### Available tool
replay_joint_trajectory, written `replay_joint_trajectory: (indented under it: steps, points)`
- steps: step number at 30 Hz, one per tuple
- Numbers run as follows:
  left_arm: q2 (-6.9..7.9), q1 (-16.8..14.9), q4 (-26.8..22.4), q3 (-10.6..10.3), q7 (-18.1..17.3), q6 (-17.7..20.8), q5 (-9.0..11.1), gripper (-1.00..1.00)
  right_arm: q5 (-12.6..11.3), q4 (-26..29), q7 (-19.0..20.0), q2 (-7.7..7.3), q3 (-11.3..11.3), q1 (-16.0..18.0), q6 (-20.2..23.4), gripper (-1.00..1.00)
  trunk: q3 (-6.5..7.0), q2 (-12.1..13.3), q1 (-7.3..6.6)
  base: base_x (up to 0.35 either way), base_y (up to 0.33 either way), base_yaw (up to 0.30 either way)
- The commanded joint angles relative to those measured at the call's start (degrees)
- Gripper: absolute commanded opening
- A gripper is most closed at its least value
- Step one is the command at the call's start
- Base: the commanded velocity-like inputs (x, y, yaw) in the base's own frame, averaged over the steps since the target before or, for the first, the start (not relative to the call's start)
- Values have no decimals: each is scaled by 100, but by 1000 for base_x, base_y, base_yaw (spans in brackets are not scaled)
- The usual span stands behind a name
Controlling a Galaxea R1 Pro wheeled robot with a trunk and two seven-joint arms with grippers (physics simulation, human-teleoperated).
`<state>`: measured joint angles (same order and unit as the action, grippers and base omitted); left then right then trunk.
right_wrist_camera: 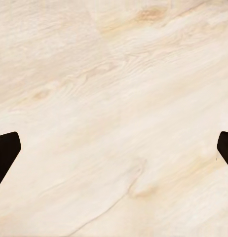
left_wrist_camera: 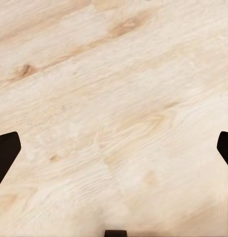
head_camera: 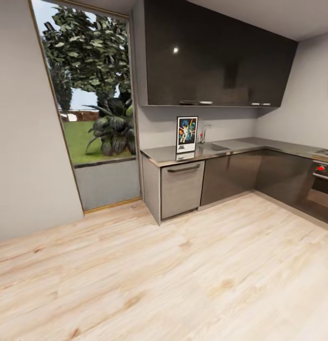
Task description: Pick up the poster from the kitchen countertop and hang it on one of the wall nails in the kitchen.
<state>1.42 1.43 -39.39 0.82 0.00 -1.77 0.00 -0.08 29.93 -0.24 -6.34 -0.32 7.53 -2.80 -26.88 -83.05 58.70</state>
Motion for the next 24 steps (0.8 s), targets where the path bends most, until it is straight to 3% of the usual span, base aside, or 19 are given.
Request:
replay_joint_trajectory:
  steps: [1, 8, 24]
  points:
    - [-1, 0, -7, 6, 0, -8, 0, 100, -1, -5, -2, -1, -3, 3, -19, 100, -5, -2, 3, 254, -247, 278]
    - [-1, -2, -7, 6, 8, -5, -8, 100, -1, -5, -2, -1, -3, 3, -19, 100, -5, -2, 3, 246, -252, 256]
    - [-1, -1, -7, 6, 17, 1, -9, 100, 15, -12, -2, 1, -3, 3, -18, 100, -5, -2, 3, 230, -263, 21]
